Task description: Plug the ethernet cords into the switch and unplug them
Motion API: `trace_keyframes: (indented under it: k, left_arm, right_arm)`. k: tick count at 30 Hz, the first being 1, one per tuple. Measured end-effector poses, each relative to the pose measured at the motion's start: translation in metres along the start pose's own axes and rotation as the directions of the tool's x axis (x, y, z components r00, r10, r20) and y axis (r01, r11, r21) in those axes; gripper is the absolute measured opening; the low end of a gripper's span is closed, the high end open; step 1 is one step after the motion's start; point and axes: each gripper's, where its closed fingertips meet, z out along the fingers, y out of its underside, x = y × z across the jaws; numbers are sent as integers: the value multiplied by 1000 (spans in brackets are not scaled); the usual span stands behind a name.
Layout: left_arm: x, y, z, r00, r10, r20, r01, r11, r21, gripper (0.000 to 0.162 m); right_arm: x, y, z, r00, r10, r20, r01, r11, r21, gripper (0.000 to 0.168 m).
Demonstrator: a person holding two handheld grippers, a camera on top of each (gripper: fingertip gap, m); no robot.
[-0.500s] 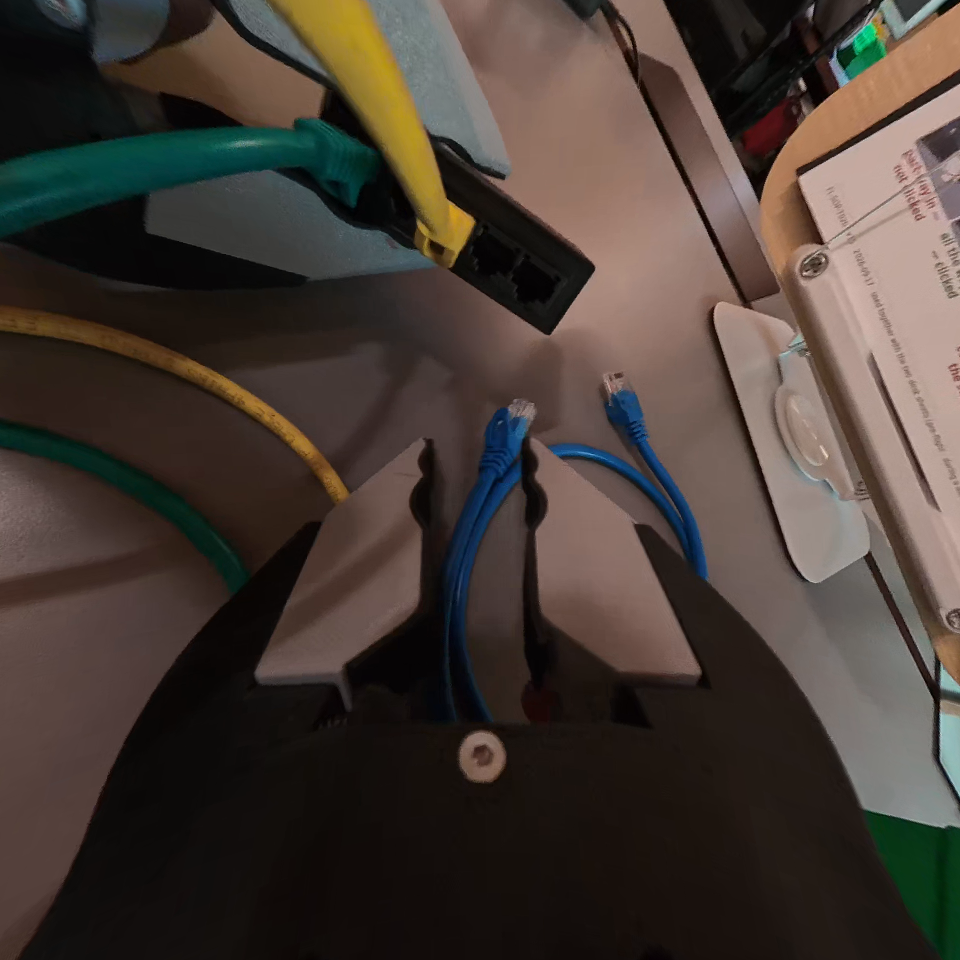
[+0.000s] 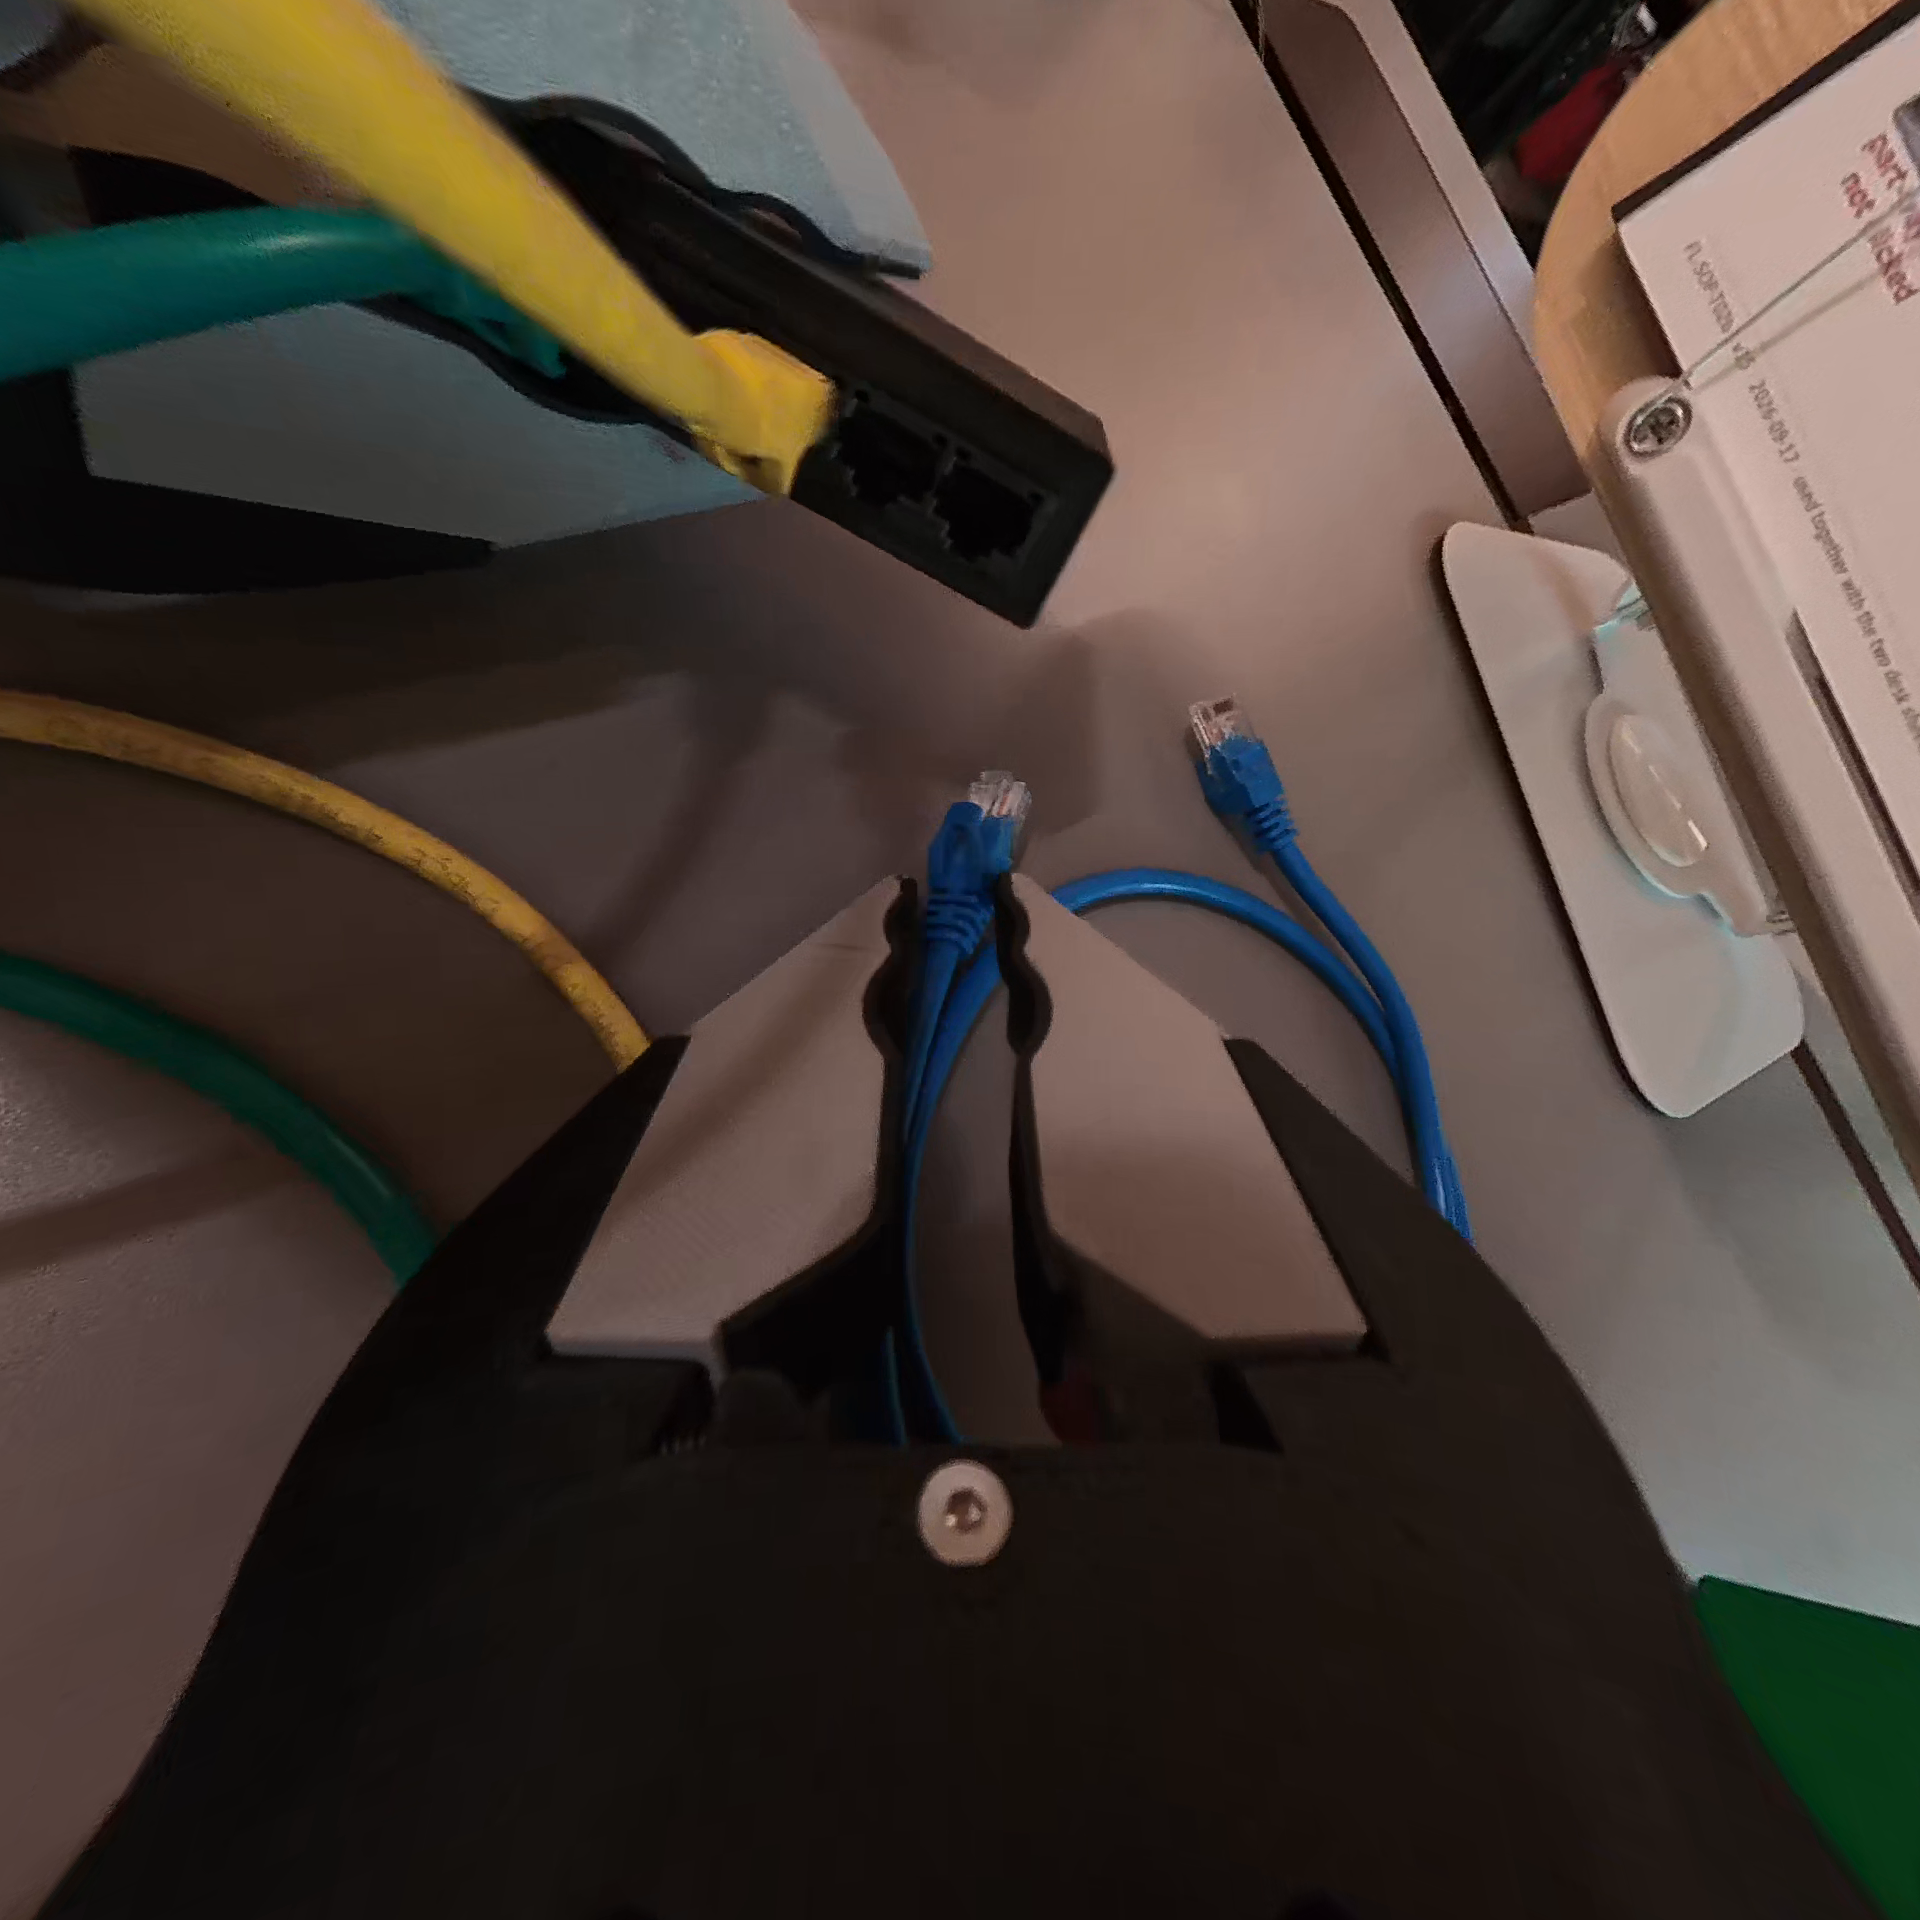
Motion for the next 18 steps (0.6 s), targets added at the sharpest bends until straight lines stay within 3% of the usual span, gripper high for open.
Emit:
trace_keyframes:
  k: [1, 5, 8, 10, 12, 15, 18]
  left_arm:
    - [-1, 0, 0, 1000, 28, 13, -28, 1000, -5, 26]
    - [0, 1, 3, 994, 106, 38, -105, 994, -31, 26]
    - [1, 0, 2, 996, 82, 25, -81, 996, -22, 27]
    - [0, 2, 2, 997, 71, 26, -71, 997, -25, 26]
    - [0, 3, 2, 998, 59, 21, -59, 998, -26, 26]
    - [-1, 3, 2, 999, 39, 17, -39, 999, -21, 26]
    - [-1, 3, 2, 1000, 24, 13, -24, 1000, -17, 26]
  right_arm:
    - [2, 2, 1, 1000, 23, -1, -23, 1000, -13, 12]
    - [4, 6, 3, 972, 208, 111, -204, 978, -44, 13]
    - [-1, 6, 2, 858, 411, 307, -404, 910, -90, 12]
    - [-3, 4, 1, 809, 455, 372, -450, 887, -106, 12]
    - [-3, 5, 0, 854, 389, 346, -383, 920, -87, 17]
    - [6, 7, -3, 973, 177, 150, -174, 984, -37, 40]
    - [7, -2, -9, 998, 34, 47, -36, 999, 33, 38]
